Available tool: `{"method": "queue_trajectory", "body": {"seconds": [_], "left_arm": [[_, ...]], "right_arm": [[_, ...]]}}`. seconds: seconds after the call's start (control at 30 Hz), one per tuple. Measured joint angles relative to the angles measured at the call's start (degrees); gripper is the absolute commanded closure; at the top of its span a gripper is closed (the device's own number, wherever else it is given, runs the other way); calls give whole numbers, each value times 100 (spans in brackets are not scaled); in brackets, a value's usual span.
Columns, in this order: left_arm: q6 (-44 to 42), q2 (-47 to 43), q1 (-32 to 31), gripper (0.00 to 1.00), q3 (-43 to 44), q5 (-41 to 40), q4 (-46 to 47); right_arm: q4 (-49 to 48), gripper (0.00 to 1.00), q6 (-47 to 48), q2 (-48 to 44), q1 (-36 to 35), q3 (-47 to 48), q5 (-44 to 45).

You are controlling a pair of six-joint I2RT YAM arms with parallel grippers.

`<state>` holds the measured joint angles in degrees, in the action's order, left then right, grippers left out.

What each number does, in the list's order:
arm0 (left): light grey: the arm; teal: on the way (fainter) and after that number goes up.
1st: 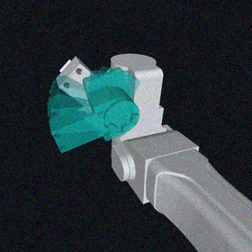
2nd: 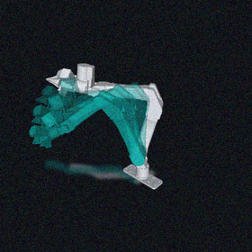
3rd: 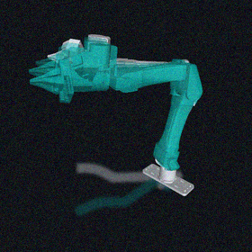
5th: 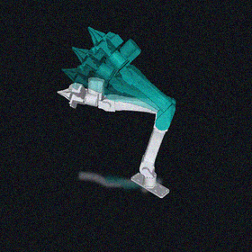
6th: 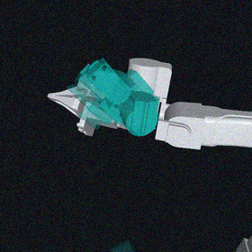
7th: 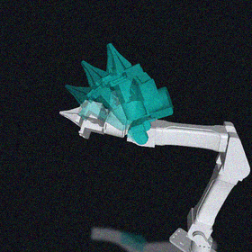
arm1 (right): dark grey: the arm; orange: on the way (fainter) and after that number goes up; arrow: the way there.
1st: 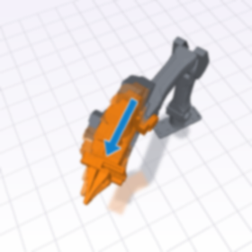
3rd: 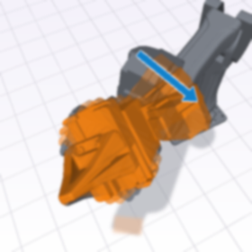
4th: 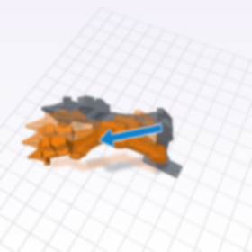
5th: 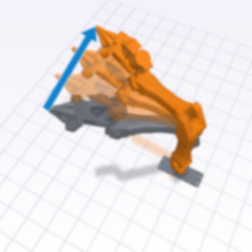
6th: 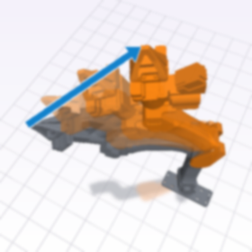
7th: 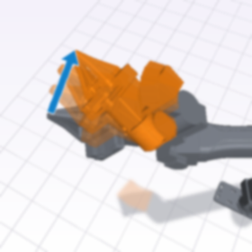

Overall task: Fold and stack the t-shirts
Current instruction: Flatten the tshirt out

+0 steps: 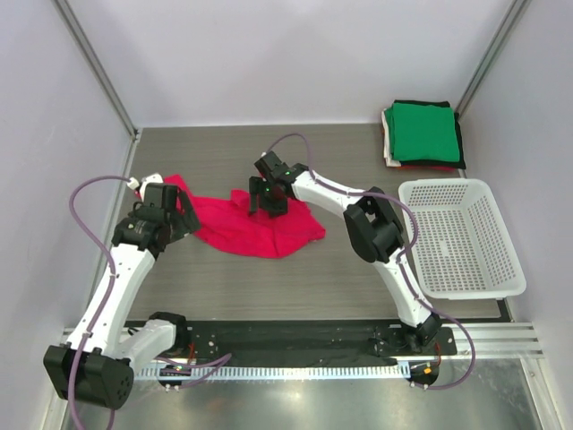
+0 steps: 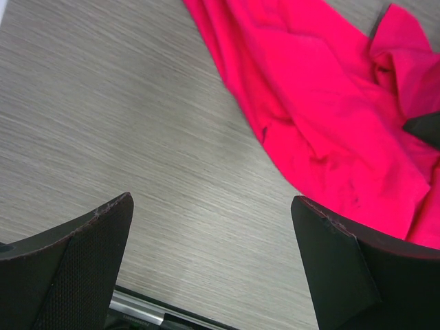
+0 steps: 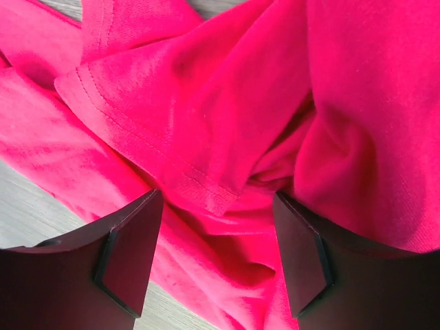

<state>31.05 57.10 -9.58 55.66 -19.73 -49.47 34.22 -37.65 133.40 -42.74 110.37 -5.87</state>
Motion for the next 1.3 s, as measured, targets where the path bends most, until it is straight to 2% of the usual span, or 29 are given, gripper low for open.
{"method": "queue_trajectory", "body": {"seconds": [0.2,0.6,0.8,1.1,1.27,1.3], "left_arm": [[2,-116,0,3,-234,50,59],[0,-337,0,3,-442,122,168],[0,-339,0,3,-450,144,225],[0,-339,0,3,-468,170,278],[0,-339,0,3,-492,181,302],[0,-339,0,3,-492,181,302]], "right_arm": [[44,34,-2,2,-4,52,4],[20,36,-155,350,-109,1115,-168],[57,37,-173,372,-118,1025,-131],[90,39,-192,197,-114,323,195],[105,51,-195,192,-118,313,269],[109,59,-197,195,-118,315,282]]}}
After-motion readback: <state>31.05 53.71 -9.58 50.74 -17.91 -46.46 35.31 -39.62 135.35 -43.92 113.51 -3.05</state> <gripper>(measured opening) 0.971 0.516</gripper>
